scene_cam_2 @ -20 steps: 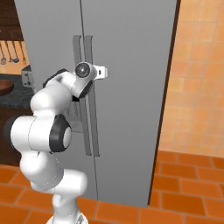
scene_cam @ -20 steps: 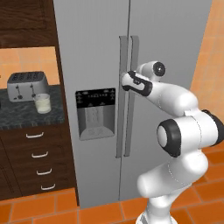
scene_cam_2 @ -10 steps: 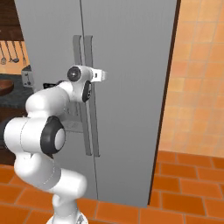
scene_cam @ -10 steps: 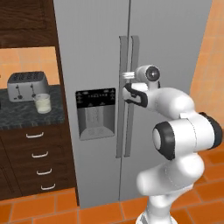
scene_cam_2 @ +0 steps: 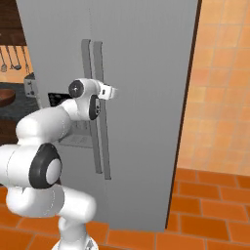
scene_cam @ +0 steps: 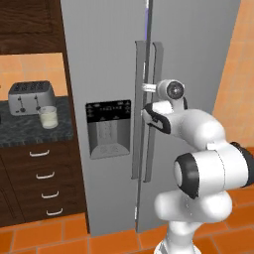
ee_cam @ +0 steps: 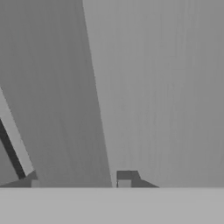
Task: Grab a lemon wedge from the fridge and one ice cube from the ice bowl, and put them in the glass of lemonade.
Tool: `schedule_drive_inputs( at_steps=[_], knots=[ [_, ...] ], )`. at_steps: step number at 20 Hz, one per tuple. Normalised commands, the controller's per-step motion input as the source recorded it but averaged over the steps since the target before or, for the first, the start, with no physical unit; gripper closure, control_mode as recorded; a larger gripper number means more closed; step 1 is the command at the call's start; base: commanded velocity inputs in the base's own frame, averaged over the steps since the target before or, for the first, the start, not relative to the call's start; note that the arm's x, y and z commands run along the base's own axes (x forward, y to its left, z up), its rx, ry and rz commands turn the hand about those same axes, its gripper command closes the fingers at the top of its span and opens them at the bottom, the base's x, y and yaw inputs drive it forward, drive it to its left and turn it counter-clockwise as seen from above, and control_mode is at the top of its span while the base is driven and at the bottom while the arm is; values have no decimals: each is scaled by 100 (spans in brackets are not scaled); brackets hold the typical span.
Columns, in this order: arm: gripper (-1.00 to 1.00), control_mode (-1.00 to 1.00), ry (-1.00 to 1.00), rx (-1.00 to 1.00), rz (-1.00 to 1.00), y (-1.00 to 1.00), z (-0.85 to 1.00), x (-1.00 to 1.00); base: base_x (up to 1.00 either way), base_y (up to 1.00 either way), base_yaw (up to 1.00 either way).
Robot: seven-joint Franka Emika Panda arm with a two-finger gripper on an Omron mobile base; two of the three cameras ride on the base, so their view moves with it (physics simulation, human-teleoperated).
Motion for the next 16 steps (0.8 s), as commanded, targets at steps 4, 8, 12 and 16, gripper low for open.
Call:
schedule_drive_inputs(
  at_steps=[4, 8, 12, 16],
  knots=[
    [100, -100, 6, 16, -1, -100, 73, -57, 0, 0, 0],
    [100, -100, 12, 17, -2, -100, 69, -68, 0, 0, 0],
    [100, -100, 0, 14, -4, -100, 24, -71, 0, 0, 0],
    [100, -100, -7, 11, -5, -100, 4, -83, 0, 0, 0]
  ],
)
